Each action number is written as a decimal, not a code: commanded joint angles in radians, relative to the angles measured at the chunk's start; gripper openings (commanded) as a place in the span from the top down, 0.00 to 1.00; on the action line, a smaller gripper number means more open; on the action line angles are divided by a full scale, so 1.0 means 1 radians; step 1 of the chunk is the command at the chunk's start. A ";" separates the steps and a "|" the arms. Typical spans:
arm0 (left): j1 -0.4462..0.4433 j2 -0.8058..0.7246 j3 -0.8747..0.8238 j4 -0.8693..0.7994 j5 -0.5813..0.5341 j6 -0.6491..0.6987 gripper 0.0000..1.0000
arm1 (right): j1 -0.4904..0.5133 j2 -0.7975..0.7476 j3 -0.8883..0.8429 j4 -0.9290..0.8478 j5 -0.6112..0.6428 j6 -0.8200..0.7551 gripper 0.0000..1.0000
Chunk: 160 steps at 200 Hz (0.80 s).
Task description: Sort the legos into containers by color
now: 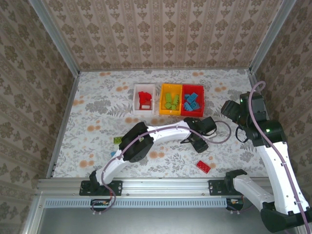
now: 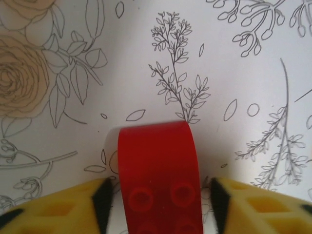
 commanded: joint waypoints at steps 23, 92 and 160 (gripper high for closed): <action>-0.009 0.038 0.030 -0.020 0.035 -0.009 0.70 | -0.006 -0.010 -0.003 -0.016 -0.035 -0.009 0.21; 0.085 -0.211 -0.140 0.064 -0.070 -0.117 0.79 | -0.006 -0.007 -0.026 0.032 -0.097 -0.047 0.26; 0.380 -0.578 -0.396 0.023 -0.112 -0.238 0.79 | 0.187 0.111 -0.106 0.357 -0.357 -0.166 0.27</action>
